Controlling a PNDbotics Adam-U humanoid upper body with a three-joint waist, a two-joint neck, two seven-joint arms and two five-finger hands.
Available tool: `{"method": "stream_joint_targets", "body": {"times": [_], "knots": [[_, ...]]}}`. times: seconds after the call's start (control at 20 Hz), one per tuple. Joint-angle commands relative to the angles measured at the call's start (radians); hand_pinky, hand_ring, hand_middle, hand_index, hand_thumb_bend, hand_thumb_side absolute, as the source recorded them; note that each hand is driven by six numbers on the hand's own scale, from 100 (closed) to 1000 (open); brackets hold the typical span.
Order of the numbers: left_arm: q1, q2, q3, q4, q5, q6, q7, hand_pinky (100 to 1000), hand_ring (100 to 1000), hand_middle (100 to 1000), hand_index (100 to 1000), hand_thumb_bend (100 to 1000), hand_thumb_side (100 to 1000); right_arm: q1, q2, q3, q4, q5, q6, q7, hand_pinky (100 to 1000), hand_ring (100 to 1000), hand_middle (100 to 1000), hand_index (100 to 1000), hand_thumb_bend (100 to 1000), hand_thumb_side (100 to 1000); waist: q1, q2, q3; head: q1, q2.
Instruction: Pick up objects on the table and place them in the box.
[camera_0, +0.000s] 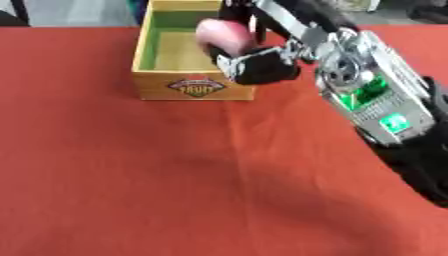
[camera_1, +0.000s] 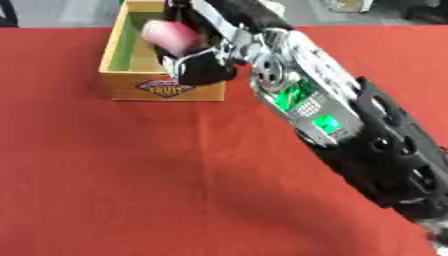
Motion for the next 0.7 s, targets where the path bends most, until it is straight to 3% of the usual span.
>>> {"method": "stream_joint_targets", "body": {"times": [0.05, 0.25, 0.45, 0.7], "knots": [[-0.002, 0.01, -0.006, -0.013, 0.005, -0.003, -0.003, 456, 492, 376, 496, 100, 667, -0.057, 0.013, -0.019, 0.073, -0.011, 0.036, -0.028, 404, 541, 309, 404, 100, 135, 0.004, -0.014, 0.004, -0.008, -0.01], [-0.004, 0.007, -0.012, -0.012, 0.012, -0.003, -0.01, 457, 492, 376, 496, 100, 668, -0.13, 0.075, -0.023, 0.222, 0.006, 0.067, -0.094, 402, 541, 312, 411, 100, 123, 0.007, -0.005, 0.016, -0.021, -0.025], [-0.009, 0.005, -0.018, -0.013, 0.019, -0.004, -0.017, 459, 493, 376, 495, 100, 669, -0.195, 0.141, -0.036, 0.451, 0.013, 0.001, -0.222, 405, 545, 324, 428, 100, 115, 0.007, 0.008, 0.035, -0.038, -0.04], [-0.017, 0.001, -0.025, -0.014, 0.028, -0.004, -0.025, 460, 493, 376, 494, 100, 670, -0.242, 0.202, -0.06, 0.643, 0.007, -0.052, -0.346, 415, 557, 351, 460, 100, 122, 0.005, 0.03, 0.061, -0.056, -0.058]]}}
